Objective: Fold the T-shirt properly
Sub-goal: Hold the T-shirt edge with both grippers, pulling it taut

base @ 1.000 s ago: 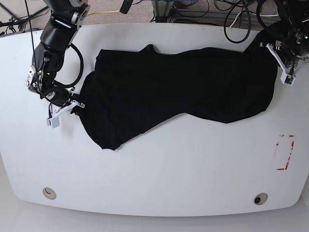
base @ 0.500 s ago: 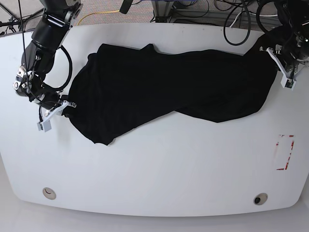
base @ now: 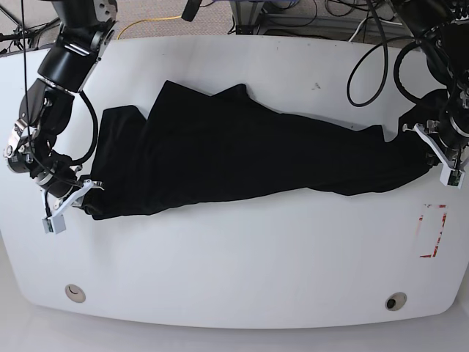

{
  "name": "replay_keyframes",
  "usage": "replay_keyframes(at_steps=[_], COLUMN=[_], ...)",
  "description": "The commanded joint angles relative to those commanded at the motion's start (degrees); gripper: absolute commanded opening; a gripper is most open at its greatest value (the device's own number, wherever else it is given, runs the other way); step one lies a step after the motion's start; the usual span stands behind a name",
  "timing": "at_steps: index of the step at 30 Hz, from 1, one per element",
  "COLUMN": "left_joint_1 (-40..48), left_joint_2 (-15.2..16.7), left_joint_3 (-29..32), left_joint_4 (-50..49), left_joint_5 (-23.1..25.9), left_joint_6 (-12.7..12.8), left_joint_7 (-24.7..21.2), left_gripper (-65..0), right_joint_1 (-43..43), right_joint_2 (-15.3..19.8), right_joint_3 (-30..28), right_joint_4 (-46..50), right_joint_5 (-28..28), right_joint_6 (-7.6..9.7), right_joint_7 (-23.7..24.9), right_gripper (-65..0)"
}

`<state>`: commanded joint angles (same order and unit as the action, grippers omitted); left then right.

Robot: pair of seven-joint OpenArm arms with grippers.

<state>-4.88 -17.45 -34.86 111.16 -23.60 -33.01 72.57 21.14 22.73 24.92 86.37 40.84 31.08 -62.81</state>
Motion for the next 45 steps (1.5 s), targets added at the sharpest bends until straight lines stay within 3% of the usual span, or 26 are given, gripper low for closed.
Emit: replay_keyframes(at_steps=[7, 17, 21, 25, 27, 29, 33, 40, 45], left_joint_1=[-14.15, -31.82, -36.4, -39.91, -39.91, -39.56, -35.78, -24.53, -15.12], left_joint_2=[0.0, -0.79, -3.69, -4.22, -4.22, -4.22, -4.04, -2.37, -2.55], left_joint_3=[0.0, 0.09, 0.09, 0.09, 0.09, 0.09, 0.09, 0.09, 0.09], left_joint_4=[-0.09, -1.76, -5.27, -9.32, -9.49, -9.76, -9.93, -9.58, -9.85], left_joint_5=[0.26, 0.35, 0.18, 0.0, 0.0, 0.0, -0.09, -0.18, -0.18], left_joint_6=[0.0, 0.26, 0.26, 0.26, 0.26, 0.18, 0.0, 0.0, -0.09], left_joint_7=[5.36, 7.43, 7.43, 7.43, 7.43, 7.43, 7.43, 7.43, 5.19], left_gripper=[-63.3, -63.3, -63.3, -63.3, -63.3, -63.3, -63.2, -63.2, -63.2], right_joint_1=[10.11, 27.08, 32.79, 35.34, 35.25, 34.81, 29.71, 16.0, 5.54], right_joint_2=[3.08, 8.53, 9.85, 10.55, 10.73, 11.52, 10.64, 8.09, 4.4], right_joint_3=[-4.84, -13.19, -15.21, -15.91, -15.82, -15.74, -14.68, -8.0, -3.6], right_joint_4=[-0.26, -4.4, -4.66, -4.31, -4.22, -4.22, -3.43, 1.85, 5.63], right_joint_5=[-0.35, 0.0, 0.0, 0.09, 0.09, 0.09, 0.09, 0.09, -0.26], right_joint_6=[0.0, 0.09, 0.09, 0.44, 2.2, 2.9, 3.16, 3.16, 3.16], right_joint_7=[0.09, 0.09, 0.09, -0.09, -0.09, -0.09, -0.09, -0.09, 0.09], right_gripper=[-65.0, -65.0, -65.0, -65.0, -65.0, -65.0, -65.0, -65.0, -65.0])
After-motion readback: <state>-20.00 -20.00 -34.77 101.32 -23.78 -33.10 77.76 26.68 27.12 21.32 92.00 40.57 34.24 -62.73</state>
